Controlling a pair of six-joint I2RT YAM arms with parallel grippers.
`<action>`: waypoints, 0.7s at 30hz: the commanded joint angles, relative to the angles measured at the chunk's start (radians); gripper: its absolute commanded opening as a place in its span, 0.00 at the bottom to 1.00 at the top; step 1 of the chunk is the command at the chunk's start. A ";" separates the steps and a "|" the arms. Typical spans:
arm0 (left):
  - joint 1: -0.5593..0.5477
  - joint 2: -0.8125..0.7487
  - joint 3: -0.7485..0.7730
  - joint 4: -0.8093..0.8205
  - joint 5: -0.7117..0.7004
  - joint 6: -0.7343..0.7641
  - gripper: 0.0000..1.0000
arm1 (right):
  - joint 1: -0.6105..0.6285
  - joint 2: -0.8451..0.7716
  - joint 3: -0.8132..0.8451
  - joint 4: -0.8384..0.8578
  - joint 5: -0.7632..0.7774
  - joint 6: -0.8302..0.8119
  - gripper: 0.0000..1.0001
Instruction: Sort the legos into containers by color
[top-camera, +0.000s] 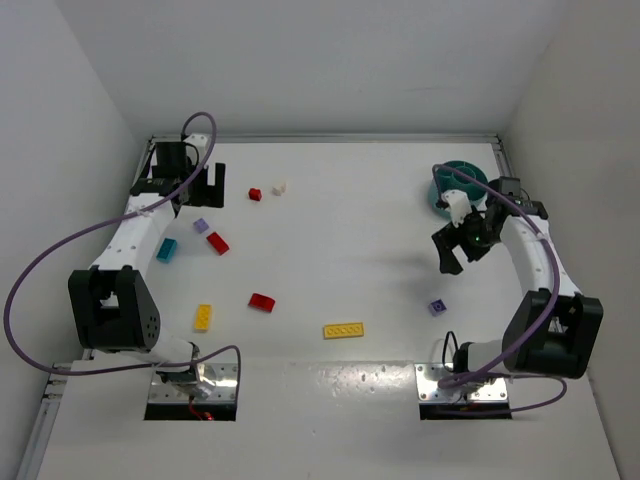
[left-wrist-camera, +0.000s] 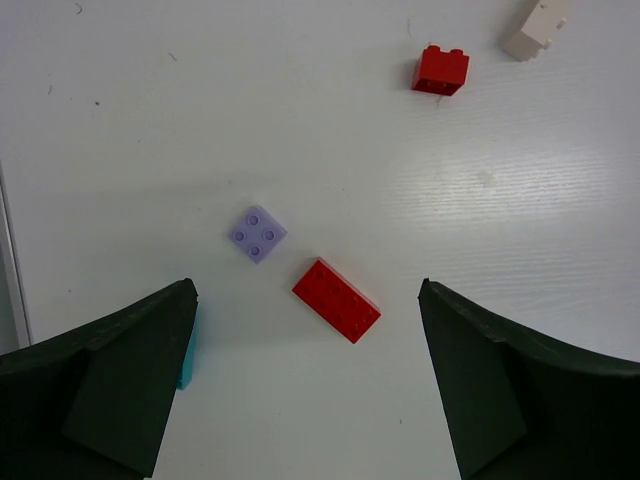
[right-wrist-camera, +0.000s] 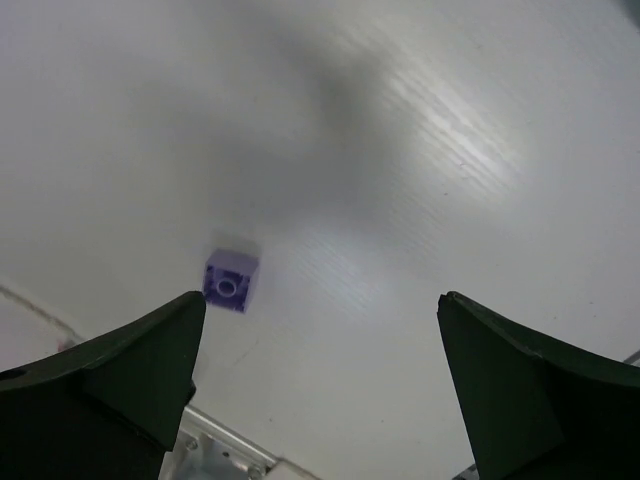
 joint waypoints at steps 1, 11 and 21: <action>-0.001 0.004 -0.002 0.014 0.014 0.006 0.99 | 0.011 -0.035 -0.014 -0.164 -0.054 -0.233 1.00; -0.001 0.004 -0.002 -0.006 0.093 0.044 0.99 | 0.067 -0.104 -0.168 -0.339 -0.003 -0.743 0.93; -0.001 0.004 -0.013 -0.015 0.146 0.087 0.99 | 0.159 -0.203 -0.322 -0.209 0.106 -1.023 0.83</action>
